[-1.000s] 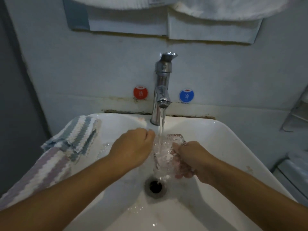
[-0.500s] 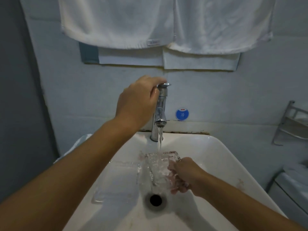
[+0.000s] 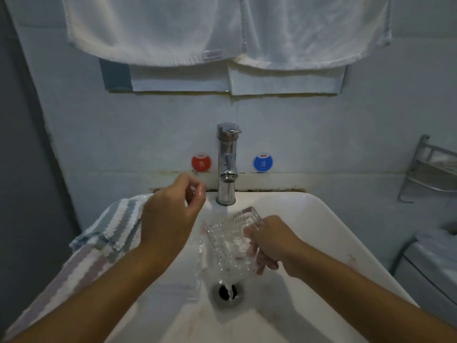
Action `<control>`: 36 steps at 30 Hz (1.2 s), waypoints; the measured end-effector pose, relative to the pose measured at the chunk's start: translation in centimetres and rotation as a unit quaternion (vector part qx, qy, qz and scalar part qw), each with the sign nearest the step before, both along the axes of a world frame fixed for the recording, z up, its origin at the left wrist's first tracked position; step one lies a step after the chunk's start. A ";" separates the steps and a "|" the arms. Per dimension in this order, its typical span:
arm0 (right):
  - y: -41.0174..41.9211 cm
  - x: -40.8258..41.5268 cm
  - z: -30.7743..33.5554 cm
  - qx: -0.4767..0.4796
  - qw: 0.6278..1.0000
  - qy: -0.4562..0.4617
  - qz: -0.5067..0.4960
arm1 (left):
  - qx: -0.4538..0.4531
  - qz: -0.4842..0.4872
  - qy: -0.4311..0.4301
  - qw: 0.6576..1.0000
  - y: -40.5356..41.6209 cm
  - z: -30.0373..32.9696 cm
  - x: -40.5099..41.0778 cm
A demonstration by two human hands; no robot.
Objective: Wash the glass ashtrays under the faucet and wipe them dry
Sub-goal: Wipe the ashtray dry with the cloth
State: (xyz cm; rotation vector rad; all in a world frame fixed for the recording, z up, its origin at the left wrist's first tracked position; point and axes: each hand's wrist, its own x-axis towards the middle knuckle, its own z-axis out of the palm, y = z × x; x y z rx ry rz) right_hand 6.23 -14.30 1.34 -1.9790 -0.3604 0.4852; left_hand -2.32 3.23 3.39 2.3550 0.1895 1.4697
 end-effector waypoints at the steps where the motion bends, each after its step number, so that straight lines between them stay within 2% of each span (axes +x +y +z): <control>1: 0.0 0.1 0.1 -0.008 1.000 -0.022 0.000 | -0.050 -0.006 0.056 0.997 0.1 -0.7 0.2; 4: -0.1 0.6 0.5 -0.066 0.988 -0.139 0.001 | -0.168 -0.006 0.207 0.964 0.5 -2.4 1.1; 6: -0.1 1.0 0.7 -0.106 0.967 -0.230 0.003 | -0.186 -0.014 0.293 0.938 0.5 -3.1 1.4; 8: -0.3 1.5 0.6 -0.139 0.941 -0.308 0.002 | -0.174 -0.025 0.341 0.924 0.0 -3.5 1.5; 12: -0.5 1.8 0.5 -0.167 0.902 -0.399 0.019 | -0.170 -0.037 0.374 0.911 -0.8 -3.1 1.2; 15: -0.9 1.6 1.0 -0.205 0.855 -0.475 0.032 | -0.180 -0.037 0.377 0.908 -0.9 -2.7 1.1; 18: -1.3 1.3 1.3 -0.179 0.806 -0.564 0.023 | -0.194 -0.029 0.383 0.903 -1.2 -2.4 0.8; 20: -1.5 1.5 1.3 -0.139 0.808 -0.573 0.013 | -0.196 -0.025 0.385 0.901 -1.2 -2.1 0.4; 22: -1.9 2.2 1.1 -0.102 0.840 -0.533 0.017 | -0.188 -0.023 0.379 0.906 -0.9 -1.4 -0.2; 25: -2.5 2.9 1.0 -0.117 0.809 -0.576 0.015 | -0.202 0.001 0.332 0.921 -0.2 0.1 -1.4; 28: -2.6 3.1 1.0 -0.088 0.842 -0.532 0.014 | -0.222 0.022 0.288 0.931 0.2 0.8 -3.4; 31: -2.2 2.8 1.1 -0.098 0.818 -0.566 0.014 | -0.153 0.109 0.287 0.939 0.9 0.9 -6.8; 32: -2.1 2.5 1.3 -0.085 0.828 -0.553 0.020 | -0.140 0.145 0.276 0.940 1.6 1.1 -8.1; 34: -2.0 2.3 1.4 -0.088 0.827 -0.555 0.022 | -0.146 0.221 0.255 0.930 4.0 1.4 -10.5; 36: -1.9 2.0 1.4 -0.120 0.795 -0.594 0.025 | -0.207 0.276 0.299 0.890 6.2 2.0 -12.4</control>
